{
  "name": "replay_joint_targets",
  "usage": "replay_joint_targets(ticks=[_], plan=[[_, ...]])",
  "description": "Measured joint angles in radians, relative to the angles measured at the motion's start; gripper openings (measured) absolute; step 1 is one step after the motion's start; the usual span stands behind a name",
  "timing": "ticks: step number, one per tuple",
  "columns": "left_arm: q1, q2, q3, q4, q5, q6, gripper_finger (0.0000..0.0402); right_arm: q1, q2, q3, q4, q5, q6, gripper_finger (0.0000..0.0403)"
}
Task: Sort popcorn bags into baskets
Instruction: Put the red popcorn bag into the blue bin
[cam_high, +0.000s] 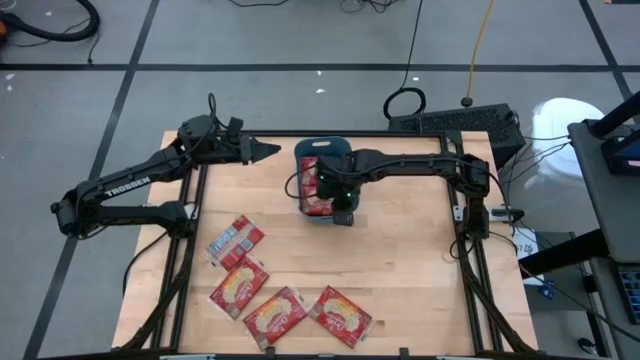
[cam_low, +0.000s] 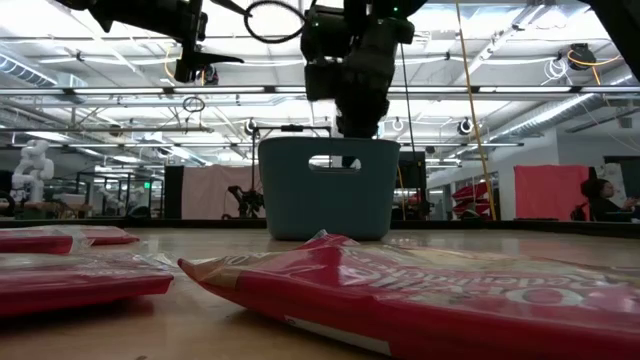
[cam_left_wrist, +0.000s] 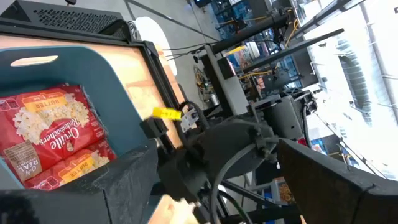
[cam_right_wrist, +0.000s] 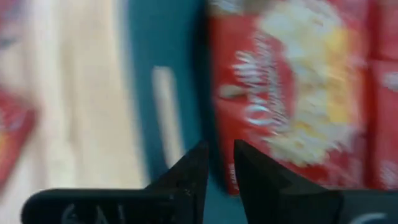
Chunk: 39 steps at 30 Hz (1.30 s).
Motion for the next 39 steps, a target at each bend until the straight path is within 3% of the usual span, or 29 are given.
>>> replay_joint_targets(ticks=[8,17,24,33,39], plan=[[0.000,0.000,0.000,0.000,0.000,0.009,0.0333,-0.026,-0.001,-0.009,0.053,0.045,0.033,0.0052],[0.000,0.000,0.000,0.000,-0.003,0.026,0.0333,-0.071,-0.001,-0.162,0.240,0.048,0.065,0.0039],[0.000,0.000,0.000,-0.013,-0.010,0.045,0.0333,-0.095,-0.001,-0.211,0.263,0.041,0.061,0.0032],[0.000,0.000,0.000,-0.180,-0.011,0.094,0.0333,-0.097,-0.130,-0.213,0.330,0.079,0.105,0.0027],[-0.029,0.000,0.000,-0.383,-0.013,0.106,0.0333,-0.098,-0.257,-0.211,0.381,0.106,0.221,0.0027]])
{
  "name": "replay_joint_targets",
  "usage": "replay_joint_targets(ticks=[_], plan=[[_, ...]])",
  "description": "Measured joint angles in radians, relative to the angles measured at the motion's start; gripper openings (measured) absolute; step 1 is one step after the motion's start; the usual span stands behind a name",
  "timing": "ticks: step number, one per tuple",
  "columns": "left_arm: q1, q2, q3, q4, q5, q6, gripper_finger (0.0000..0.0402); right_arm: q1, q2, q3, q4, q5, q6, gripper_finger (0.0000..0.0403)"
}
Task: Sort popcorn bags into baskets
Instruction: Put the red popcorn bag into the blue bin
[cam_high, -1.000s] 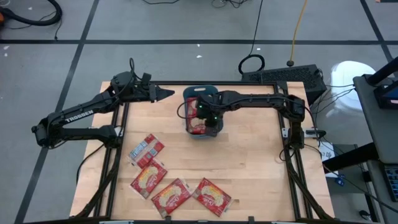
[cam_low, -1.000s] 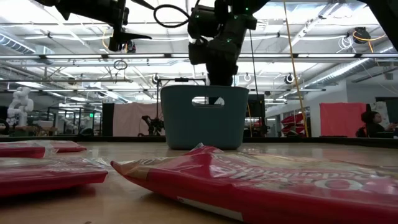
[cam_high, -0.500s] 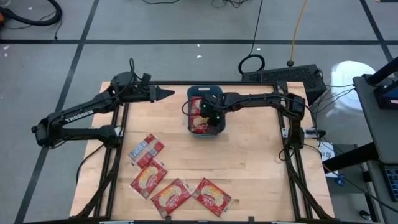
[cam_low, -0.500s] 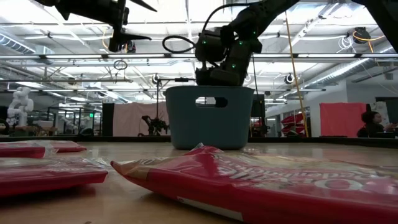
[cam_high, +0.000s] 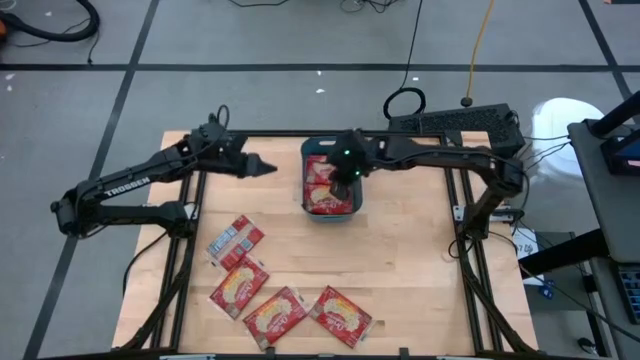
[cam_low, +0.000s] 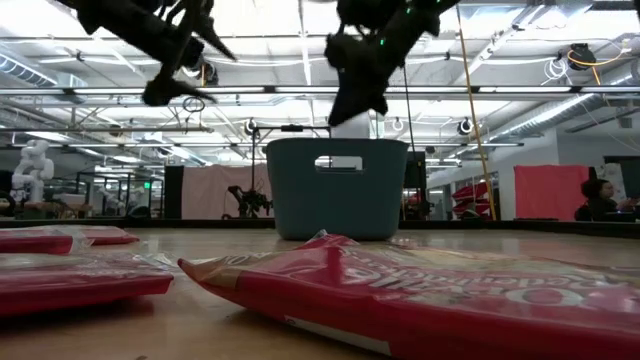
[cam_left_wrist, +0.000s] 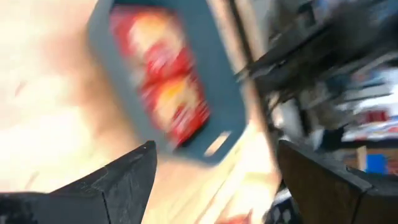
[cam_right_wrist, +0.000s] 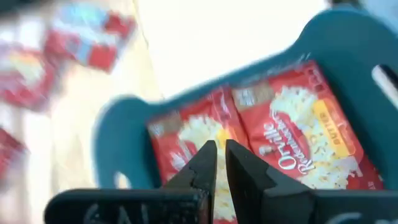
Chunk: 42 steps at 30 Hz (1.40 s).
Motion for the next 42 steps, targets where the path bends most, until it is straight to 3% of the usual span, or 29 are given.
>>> replay_joint_targets(ticks=[10,14,18,27,31,42], plan=[[-0.145,0.000,0.000,-0.544,-0.109,0.059,0.0289,0.049,-0.104,0.000,0.025,0.001,0.256,0.0027],[-0.189,0.000,0.000,-0.658,-0.148,0.072,0.0270,0.106,-0.102,0.000,0.080,0.021,0.338,0.0027],[-0.221,0.000,-0.002,-0.716,-0.151,0.073,0.0264,0.181,-0.091,0.000,0.158,0.119,0.401,0.0027],[-0.282,0.000,-0.150,-0.705,-0.121,0.047,0.0307,0.331,-0.098,0.000,0.203,0.182,0.544,0.0027],[-0.294,0.001,-0.207,-0.618,-0.124,0.045,0.0324,0.388,-0.098,0.000,0.203,0.236,0.601,0.0027],[-0.296,0.006,-0.390,-0.373,-0.166,-0.009,0.0295,0.431,-0.098,0.000,0.209,0.262,0.668,0.0027]])
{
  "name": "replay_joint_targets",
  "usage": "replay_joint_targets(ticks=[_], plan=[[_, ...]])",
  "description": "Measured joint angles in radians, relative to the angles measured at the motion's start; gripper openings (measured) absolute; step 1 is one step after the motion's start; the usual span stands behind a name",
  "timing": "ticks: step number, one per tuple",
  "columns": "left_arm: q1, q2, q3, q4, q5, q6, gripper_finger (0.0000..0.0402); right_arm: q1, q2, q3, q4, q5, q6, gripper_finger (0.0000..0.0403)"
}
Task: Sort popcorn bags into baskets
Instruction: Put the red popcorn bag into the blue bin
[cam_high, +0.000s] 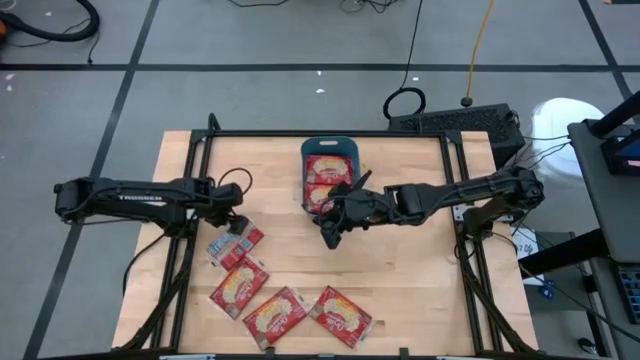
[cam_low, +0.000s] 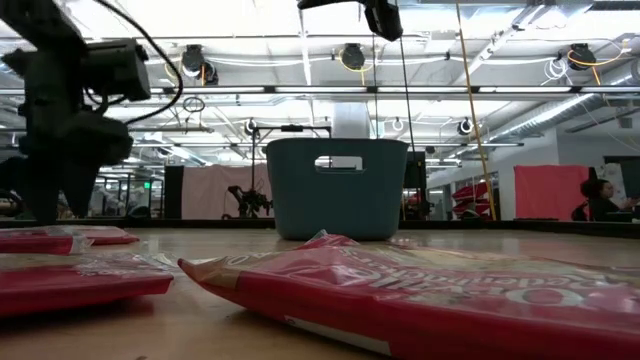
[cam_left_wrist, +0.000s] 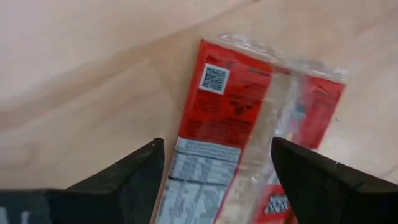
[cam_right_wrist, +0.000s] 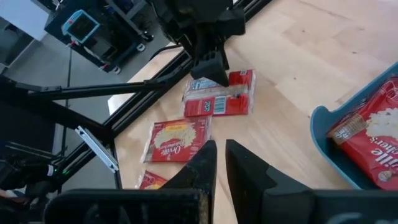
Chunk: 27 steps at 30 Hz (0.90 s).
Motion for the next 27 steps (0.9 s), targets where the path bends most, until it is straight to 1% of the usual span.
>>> replay_joint_targets(ticks=[5,8,11,13,16,17,20,23,27], plan=[[-0.003,-0.005,-0.072,0.065,0.023,-0.035,0.0267,-0.013,0.000,0.000,0.011,-0.006,-0.026,0.0027],[-0.004,-0.003,-0.079,0.060,0.019,-0.013,0.0229,-0.025,0.000,0.000,0.029,-0.007,-0.048,0.0027],[-0.004,-0.002,-0.080,0.085,0.026,0.021,0.0167,-0.032,0.000,0.000,0.031,-0.007,-0.053,0.0027],[-0.006,0.001,-0.083,0.121,0.045,0.042,0.0111,-0.035,0.000,0.000,0.031,-0.007,-0.070,0.0027],[-0.005,-0.001,-0.085,0.151,0.046,0.050,0.0027,-0.036,0.000,0.000,0.029,-0.007,-0.079,0.0027],[-0.006,0.000,-0.085,0.175,0.046,0.040,0.0015,-0.036,0.000,0.000,0.025,-0.007,-0.082,0.0027],[-0.005,0.001,-0.087,0.234,0.041,0.004,0.0012,-0.036,0.000,0.000,0.023,-0.008,-0.099,0.0027],[-0.005,0.001,-0.070,0.257,0.035,-0.012,0.0005,-0.036,0.000,0.000,0.023,-0.008,-0.101,0.0027],[-0.004,0.001,-0.003,0.260,0.027,0.009,0.0003,-0.035,0.000,0.000,0.023,-0.011,-0.101,0.0027]])
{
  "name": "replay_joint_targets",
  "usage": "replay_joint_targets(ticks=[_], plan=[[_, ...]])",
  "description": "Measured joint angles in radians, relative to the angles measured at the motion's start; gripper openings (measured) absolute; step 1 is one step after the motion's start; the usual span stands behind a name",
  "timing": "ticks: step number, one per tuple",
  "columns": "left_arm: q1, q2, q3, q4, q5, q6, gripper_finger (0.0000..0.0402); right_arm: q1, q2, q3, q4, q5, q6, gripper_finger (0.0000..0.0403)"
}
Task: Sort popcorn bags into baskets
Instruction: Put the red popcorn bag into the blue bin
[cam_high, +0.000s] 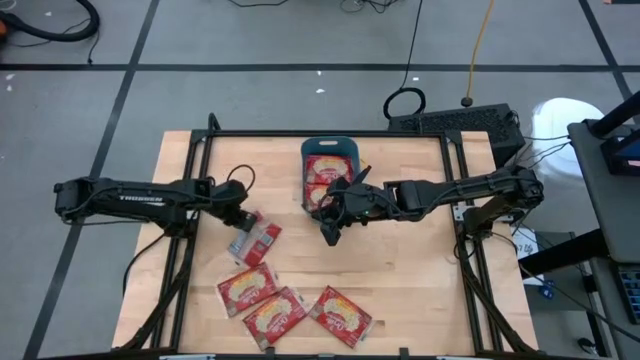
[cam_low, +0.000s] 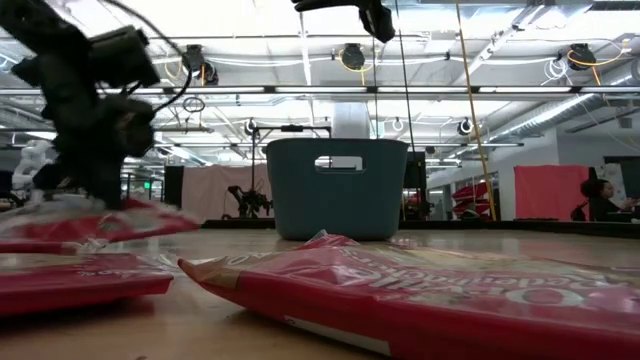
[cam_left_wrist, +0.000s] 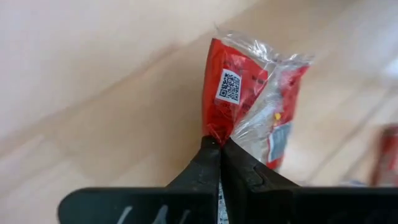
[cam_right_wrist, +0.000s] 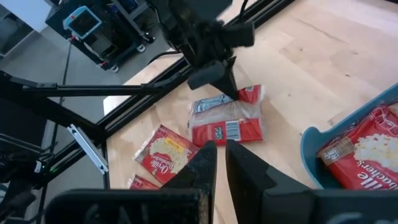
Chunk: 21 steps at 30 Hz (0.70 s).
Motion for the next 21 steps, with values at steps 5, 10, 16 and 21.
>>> replay_joint_targets(ticks=[5,10,16,21], plan=[[0.000,0.000,0.129,-0.006,-0.017,0.047,0.0002,-0.003,0.000,0.000,-0.016,0.000,-0.033,0.0027],[-0.005,0.000,0.288,-0.015,-0.027,0.094,0.0001,-0.041,0.000,0.000,-0.077,-0.051,-0.064,0.0027],[-0.025,-0.001,0.468,0.056,-0.062,0.307,0.0001,-0.104,-0.014,0.000,-0.084,-0.270,-0.113,0.0041],[-0.049,-0.002,0.568,0.234,-0.051,0.655,0.0002,-0.134,-0.089,0.000,-0.081,-0.288,-0.176,0.0070]])
